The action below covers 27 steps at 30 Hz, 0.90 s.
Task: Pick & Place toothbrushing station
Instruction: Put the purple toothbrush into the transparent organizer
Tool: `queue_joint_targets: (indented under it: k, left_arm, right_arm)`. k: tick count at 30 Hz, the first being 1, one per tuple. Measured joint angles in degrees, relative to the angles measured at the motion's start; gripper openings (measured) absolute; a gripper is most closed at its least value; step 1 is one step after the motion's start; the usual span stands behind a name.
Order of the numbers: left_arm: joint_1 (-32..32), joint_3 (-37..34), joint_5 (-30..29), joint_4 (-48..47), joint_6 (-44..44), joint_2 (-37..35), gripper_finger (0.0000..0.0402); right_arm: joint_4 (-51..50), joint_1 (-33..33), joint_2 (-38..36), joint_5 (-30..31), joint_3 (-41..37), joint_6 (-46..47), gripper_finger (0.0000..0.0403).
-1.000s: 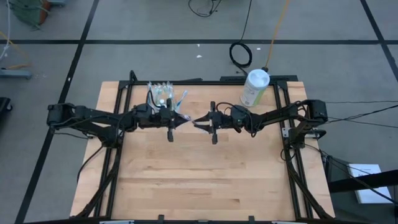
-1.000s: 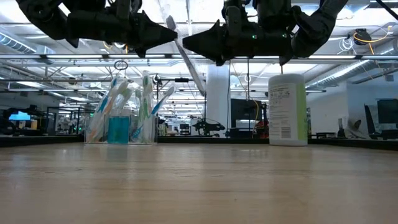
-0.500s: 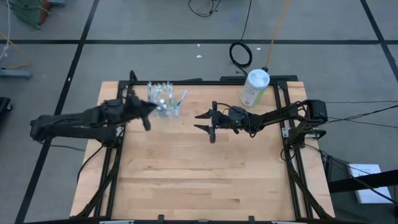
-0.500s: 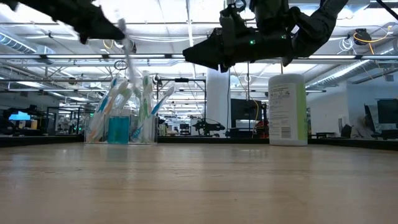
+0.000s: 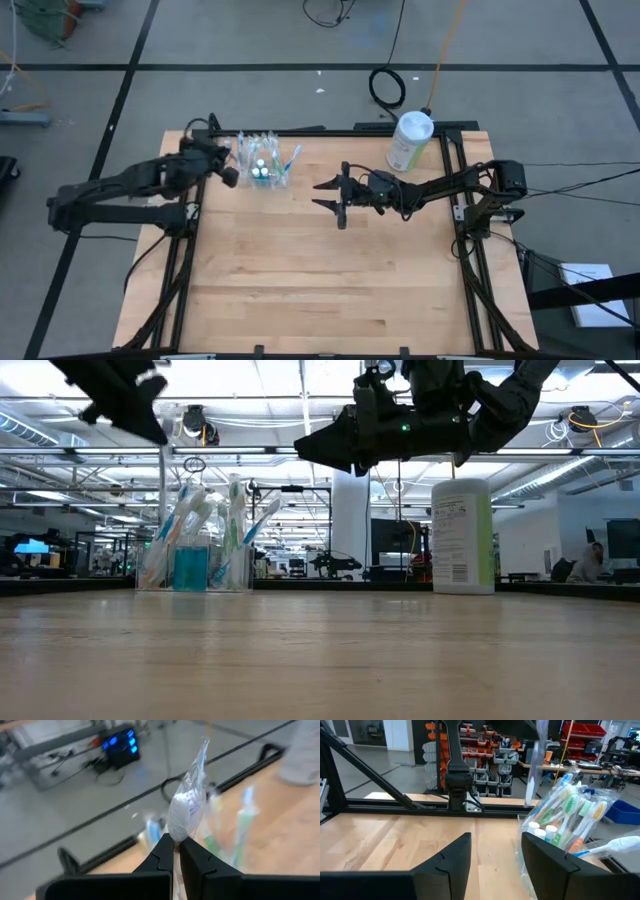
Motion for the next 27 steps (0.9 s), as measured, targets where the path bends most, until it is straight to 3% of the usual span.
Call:
queue_joint_targets:
  k: [8,12,16,27]
  left_arm:
    - [4.93,-9.58,-5.22,5.01,-9.37,7.70,0.0005]
    - [6.70,-12.00,-1.70,11.44,-9.10,10.25,0.0012]
    - [8.86,-12.31,2.91,11.96,-11.30,12.93,0.0014]
    - [12.52,-12.34,3.80,13.12,-10.69,17.29,0.0021]
  right_arm:
    - [-0.36,0.00,0.00,0.00,0.00,-0.01,0.0169]
    - [-0.34,0.00,0.00,0.00,0.00,0.00,0.0169]
    - [-0.36,0.00,0.00,0.00,0.00,0.00,0.0169]
    - [-0.34,0.00,0.00,-0.02,0.00,0.00,0.0169]
